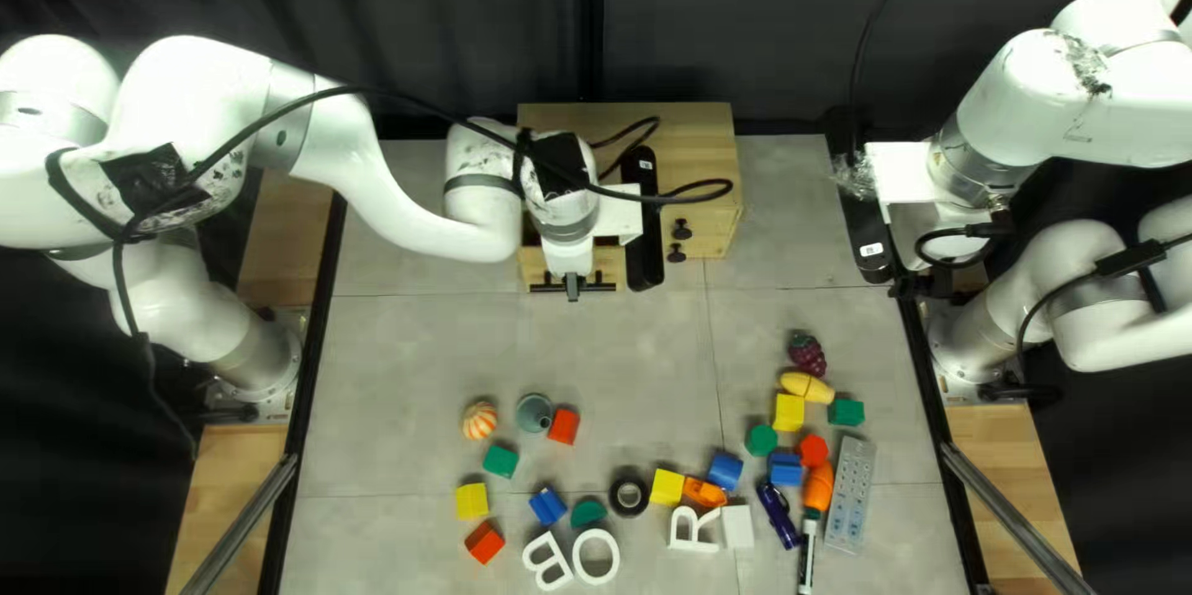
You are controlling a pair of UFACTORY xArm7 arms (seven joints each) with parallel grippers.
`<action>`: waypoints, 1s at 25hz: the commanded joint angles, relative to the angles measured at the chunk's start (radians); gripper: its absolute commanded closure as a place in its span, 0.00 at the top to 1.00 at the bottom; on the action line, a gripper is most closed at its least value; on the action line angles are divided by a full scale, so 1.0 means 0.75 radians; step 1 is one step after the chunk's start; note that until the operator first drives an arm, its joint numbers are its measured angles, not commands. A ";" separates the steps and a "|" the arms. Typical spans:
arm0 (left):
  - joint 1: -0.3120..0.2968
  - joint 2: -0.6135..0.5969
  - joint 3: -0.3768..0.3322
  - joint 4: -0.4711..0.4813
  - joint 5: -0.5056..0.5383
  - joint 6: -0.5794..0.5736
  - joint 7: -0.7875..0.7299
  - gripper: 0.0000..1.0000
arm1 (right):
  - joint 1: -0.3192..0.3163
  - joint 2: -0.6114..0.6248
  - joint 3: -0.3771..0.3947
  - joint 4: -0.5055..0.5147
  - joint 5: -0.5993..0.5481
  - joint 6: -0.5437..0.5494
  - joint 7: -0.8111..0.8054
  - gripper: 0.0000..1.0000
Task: Open drawers and place objects into drawer and close
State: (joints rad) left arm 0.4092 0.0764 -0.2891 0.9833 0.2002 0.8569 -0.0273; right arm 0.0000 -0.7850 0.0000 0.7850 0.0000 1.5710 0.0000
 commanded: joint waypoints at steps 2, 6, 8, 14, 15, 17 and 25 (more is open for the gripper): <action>-0.005 0.031 -0.007 0.018 -0.028 -0.003 -0.005 1.00 | 0.000 0.000 0.000 0.000 0.000 0.000 0.000 1.00; -0.003 0.064 -0.008 0.031 -0.049 -0.014 -0.002 1.00 | 0.000 0.000 0.000 0.000 0.000 0.000 0.000 1.00; 0.006 0.066 -0.006 0.030 -0.080 -0.018 0.019 1.00 | 0.000 0.000 0.000 0.000 0.000 0.000 0.000 1.00; 0.032 0.065 -0.007 0.033 -0.177 0.000 0.102 1.00 | 0.000 0.000 0.000 0.000 0.000 0.000 0.000 1.00; 0.036 0.066 -0.010 0.037 -0.198 0.010 0.125 1.00 | 0.000 0.000 0.000 0.000 0.000 0.000 0.000 1.00; 0.042 0.070 -0.014 0.044 -0.236 0.025 0.164 1.00 | 0.000 0.000 0.000 0.000 0.000 0.000 0.000 1.00; 0.059 0.094 -0.018 0.068 -0.305 0.055 0.249 1.00 | 0.000 0.000 0.000 0.000 0.000 0.000 0.000 1.00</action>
State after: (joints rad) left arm 0.4506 0.1409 -0.3018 1.0252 -0.0192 0.8897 0.1462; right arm 0.0000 -0.7850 0.0000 0.7850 0.0000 1.5710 0.0000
